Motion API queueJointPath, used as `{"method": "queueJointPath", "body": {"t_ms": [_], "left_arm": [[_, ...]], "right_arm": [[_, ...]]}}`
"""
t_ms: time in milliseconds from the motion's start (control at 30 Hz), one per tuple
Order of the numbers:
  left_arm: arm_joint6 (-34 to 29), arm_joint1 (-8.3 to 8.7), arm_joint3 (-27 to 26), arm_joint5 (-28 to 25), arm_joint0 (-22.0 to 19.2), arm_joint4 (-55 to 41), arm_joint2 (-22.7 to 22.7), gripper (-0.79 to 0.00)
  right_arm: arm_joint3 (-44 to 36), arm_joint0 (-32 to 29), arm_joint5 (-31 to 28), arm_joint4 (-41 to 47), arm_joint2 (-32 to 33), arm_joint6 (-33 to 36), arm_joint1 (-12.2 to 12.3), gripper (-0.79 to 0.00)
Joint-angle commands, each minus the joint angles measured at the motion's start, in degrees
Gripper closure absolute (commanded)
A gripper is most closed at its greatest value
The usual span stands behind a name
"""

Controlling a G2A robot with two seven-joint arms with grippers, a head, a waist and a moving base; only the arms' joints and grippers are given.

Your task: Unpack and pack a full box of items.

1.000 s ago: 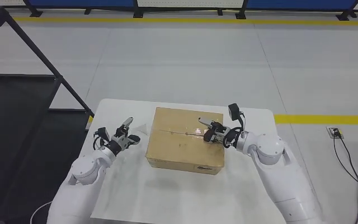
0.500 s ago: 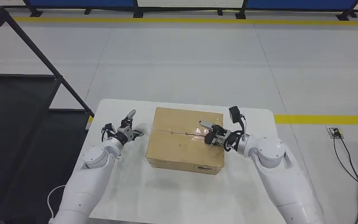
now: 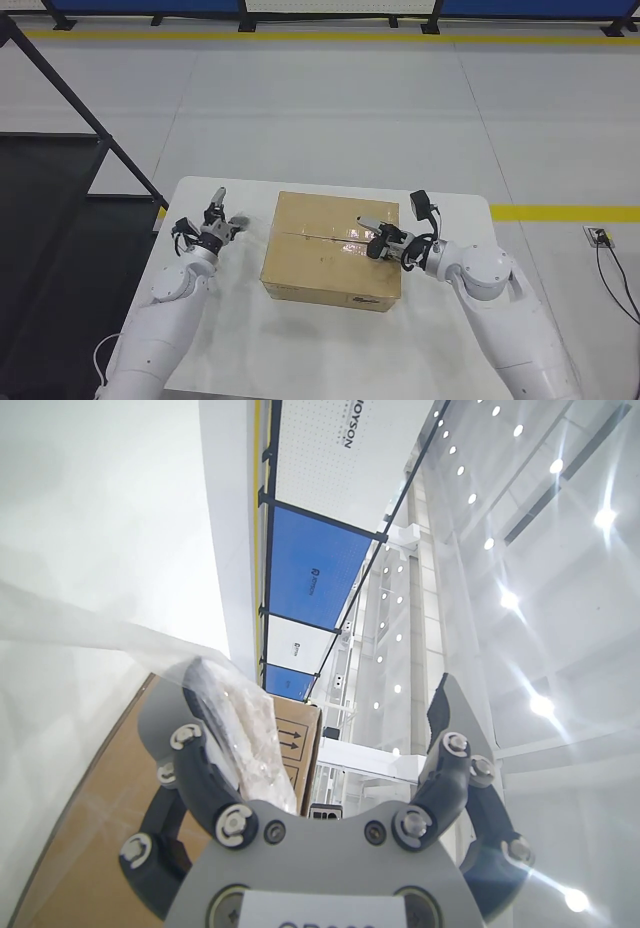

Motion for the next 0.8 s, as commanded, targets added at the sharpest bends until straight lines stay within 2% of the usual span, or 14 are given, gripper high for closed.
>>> {"method": "queueJointPath", "body": {"t_ms": [0,333,567,767], "left_arm": [[1.7,0.02,-1.4,-1.5,0.9,1.0,-0.3,-0.785],[9.6,0.32,-10.4,-5.3,5.6,6.2,-2.2,-0.785],[14.3,0.92,-20.8,-7.0,11.1,11.0,-4.9,-0.785],[15.8,1.43,-29.3,-5.9,15.3,15.4,-6.9,-0.785]], "right_arm": [[0.2,0.1,-0.1,0.1,-0.1,0.0,0.1,-0.785],[1.0,0.8,-0.3,0.4,-0.7,0.2,0.3,-0.785],[1.9,1.1,-0.9,1.7,-1.1,-0.7,0.3,-0.785],[2.3,1.2,-1.4,2.6,-1.6,-1.4,0.3,-0.785]]}}
